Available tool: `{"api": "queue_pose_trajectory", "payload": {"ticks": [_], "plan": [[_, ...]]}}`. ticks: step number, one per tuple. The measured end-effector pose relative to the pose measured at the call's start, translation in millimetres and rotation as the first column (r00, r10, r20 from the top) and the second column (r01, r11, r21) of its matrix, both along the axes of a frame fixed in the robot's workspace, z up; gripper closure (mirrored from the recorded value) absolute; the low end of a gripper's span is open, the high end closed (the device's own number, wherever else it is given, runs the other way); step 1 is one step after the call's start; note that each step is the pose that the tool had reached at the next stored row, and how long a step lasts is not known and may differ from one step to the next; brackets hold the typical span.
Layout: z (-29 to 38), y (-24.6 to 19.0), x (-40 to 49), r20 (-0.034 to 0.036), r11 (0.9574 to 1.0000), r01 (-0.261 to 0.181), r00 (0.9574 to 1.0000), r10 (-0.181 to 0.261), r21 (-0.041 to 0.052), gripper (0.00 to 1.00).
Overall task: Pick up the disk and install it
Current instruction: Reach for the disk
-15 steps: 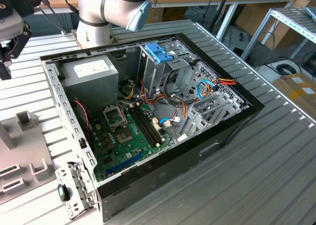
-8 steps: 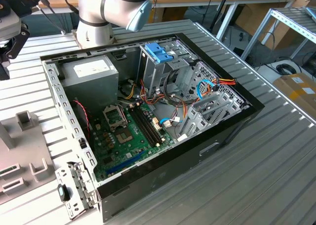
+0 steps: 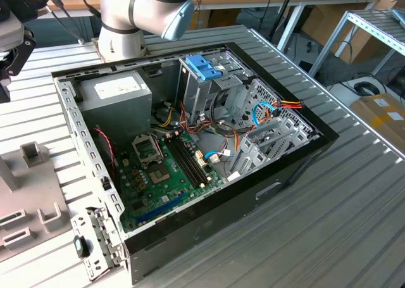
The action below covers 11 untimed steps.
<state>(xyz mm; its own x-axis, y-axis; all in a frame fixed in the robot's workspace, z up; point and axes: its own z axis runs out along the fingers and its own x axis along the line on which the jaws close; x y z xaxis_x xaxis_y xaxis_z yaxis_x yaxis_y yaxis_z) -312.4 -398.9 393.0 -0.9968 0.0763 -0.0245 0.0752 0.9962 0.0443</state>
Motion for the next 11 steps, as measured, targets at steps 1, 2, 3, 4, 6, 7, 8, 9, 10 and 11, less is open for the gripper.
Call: {"api": "queue_pose_trajectory", "payload": {"ticks": [1,2,3,4,6,7,8,9,10,11], "plan": [[0.0,0.0,-0.7,-0.0001,1.0000,0.000,1.0000,0.000,0.0000,0.89],[0.0,0.0,-1.5,0.0001,1.0000,0.000,1.0000,0.000,0.0002,0.89],[0.0,0.0,-2.1,0.0000,1.0000,0.000,1.0000,0.000,0.0001,0.89],[0.0,0.0,-2.8,-0.0001,1.0000,0.000,1.0000,0.000,0.0000,0.89],[0.0,0.0,-3.8,0.0000,1.0000,0.000,1.0000,0.000,0.0001,0.89],[0.0,0.0,-4.5,0.0000,1.0000,0.000,1.0000,0.000,0.0001,0.89],[0.0,0.0,-5.1,-0.0001,1.0000,0.000,1.0000,0.000,0.0000,0.89],[0.0,0.0,-5.4,0.0000,1.0000,0.000,1.0000,0.000,0.0000,0.89],[0.0,0.0,-5.9,-0.0001,1.0000,0.000,1.0000,0.000,0.0000,0.89],[0.0,0.0,-6.3,-0.0001,1.0000,0.000,1.0000,0.000,0.0000,0.89]]}}
